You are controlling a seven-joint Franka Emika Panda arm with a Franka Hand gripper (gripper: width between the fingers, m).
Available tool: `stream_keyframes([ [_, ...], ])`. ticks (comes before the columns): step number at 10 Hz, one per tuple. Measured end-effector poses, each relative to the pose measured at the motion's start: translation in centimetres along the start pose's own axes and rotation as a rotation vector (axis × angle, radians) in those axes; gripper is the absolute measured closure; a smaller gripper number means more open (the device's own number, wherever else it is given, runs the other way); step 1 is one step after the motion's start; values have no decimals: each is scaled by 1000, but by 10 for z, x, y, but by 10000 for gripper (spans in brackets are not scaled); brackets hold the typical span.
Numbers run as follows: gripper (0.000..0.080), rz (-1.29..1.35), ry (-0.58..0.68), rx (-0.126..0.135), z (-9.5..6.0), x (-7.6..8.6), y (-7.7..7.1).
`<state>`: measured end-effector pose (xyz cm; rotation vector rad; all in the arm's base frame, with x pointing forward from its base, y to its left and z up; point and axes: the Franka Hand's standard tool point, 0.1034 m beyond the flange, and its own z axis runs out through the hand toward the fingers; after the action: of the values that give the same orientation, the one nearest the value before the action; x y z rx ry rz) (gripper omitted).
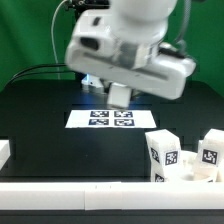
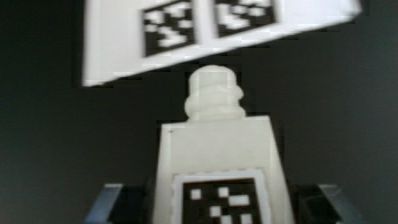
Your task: Assemble stool
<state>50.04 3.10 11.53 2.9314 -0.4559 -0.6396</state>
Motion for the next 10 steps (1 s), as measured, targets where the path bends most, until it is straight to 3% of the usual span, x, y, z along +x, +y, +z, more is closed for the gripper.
stream_keyframes([
  [1, 463, 17, 84, 10, -23, -3, -12],
  [2, 463, -7, 173, -1, -38, 0, -21],
  [3, 463, -16, 241, 24, -31, 3, -24],
  [4, 463, -19, 268, 34, -26, 1, -25],
  [6, 463, -33, 462, 95, -25, 12, -50],
  [8, 463, -67, 615, 146, -48, 26, -67],
  [9, 463, -114, 713, 160, -51, 28, -74],
  [10, 463, -114, 726, 174, -42, 23, -77],
])
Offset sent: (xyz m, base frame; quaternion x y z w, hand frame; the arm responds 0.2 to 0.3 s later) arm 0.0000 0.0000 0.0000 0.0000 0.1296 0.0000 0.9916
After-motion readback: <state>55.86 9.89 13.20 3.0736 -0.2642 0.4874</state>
